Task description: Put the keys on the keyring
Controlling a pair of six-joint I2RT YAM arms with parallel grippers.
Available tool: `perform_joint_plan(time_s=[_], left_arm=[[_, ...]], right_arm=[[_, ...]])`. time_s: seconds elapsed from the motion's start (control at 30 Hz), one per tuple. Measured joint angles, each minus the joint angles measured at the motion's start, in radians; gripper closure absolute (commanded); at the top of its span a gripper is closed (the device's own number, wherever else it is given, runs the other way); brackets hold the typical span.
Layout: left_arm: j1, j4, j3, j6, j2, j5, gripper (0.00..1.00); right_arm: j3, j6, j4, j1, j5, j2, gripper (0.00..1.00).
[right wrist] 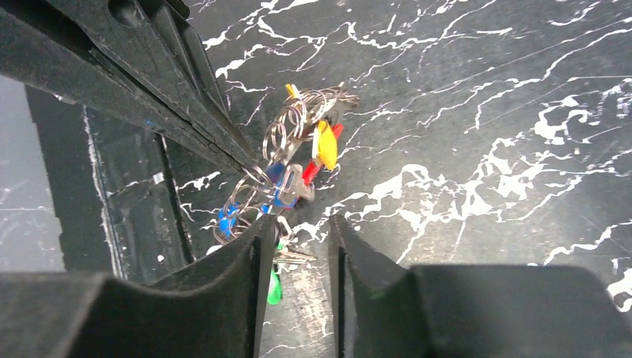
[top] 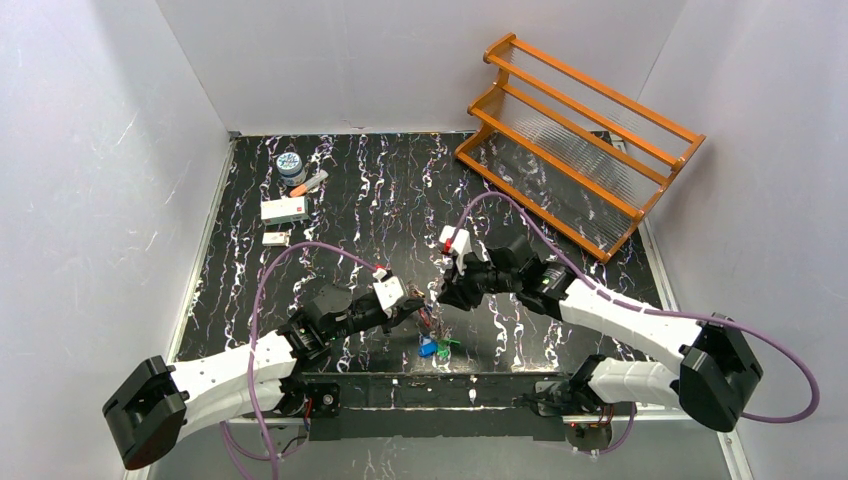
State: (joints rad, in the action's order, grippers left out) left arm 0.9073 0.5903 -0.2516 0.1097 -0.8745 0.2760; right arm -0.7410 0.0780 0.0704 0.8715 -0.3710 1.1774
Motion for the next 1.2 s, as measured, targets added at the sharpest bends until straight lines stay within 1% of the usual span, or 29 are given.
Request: perform_joint_plan(time_s=[0.03, 0.1, 0.2, 0.23, 0.43, 0.53, 0.67, 0.8, 0.9, 0.97, 1.07, 1.2], left_arm=[[0.0, -0.001, 0.0, 0.001, 0.0, 0.0, 1.0], [0.0, -0.002, 0.0, 0.002, 0.0, 0.0, 1.0], [0.0, -0.002, 0.0, 0.002, 0.0, 0.0, 1.0], [0.0, -0.002, 0.0, 0.002, 0.0, 0.0, 1.0], [0.0, -0.001, 0.0, 0.003, -0.001, 0.0, 1.0], [0.0, -0.001, 0.0, 0.003, -0.001, 0.002, 1.0], [0.0, -0.001, 0.0, 0.005, -0.001, 0.005, 1.0], [0.0, -0.001, 0.0, 0.024, 0.0, 0.027, 1.0], [0.0, -0.001, 0.0, 0.045, 0.002, 0.049, 1.0], [0.0, -0.001, 0.001, 0.058, 0.008, 0.061, 1.0], [0.0, -0.001, 0.006, 0.076, 0.026, 0.081, 1.0], [0.0, -0.001, 0.014, 0.089, 0.042, 0.097, 1.0]], right_arm=[[0.006, 0.0, -0.002, 0.0, 0.008, -0.009, 0.56], [0.026, -0.002, -0.021, 0.0, 0.029, -0.037, 0.5], [0.042, -0.005, -0.047, -0.001, 0.048, -0.071, 0.46], [0.048, -0.004, -0.062, -0.001, 0.052, -0.081, 0.44], [0.089, -0.019, -0.159, -0.001, 0.067, -0.116, 0.44], [0.101, 0.012, -0.18, -0.002, 0.029, -0.123, 0.44], [0.161, 0.118, -0.243, -0.001, -0.065, -0.153, 0.41], [0.245, 0.238, -0.294, -0.001, -0.153, -0.177, 0.4], [0.289, 0.31, -0.332, -0.001, -0.194, -0.183, 0.42], [0.304, 0.343, -0.362, -0.001, -0.208, -0.182, 0.46], [0.306, 0.372, -0.418, -0.001, -0.218, -0.165, 0.53], [0.306, 0.393, -0.472, -0.001, -0.232, -0.119, 0.56]])
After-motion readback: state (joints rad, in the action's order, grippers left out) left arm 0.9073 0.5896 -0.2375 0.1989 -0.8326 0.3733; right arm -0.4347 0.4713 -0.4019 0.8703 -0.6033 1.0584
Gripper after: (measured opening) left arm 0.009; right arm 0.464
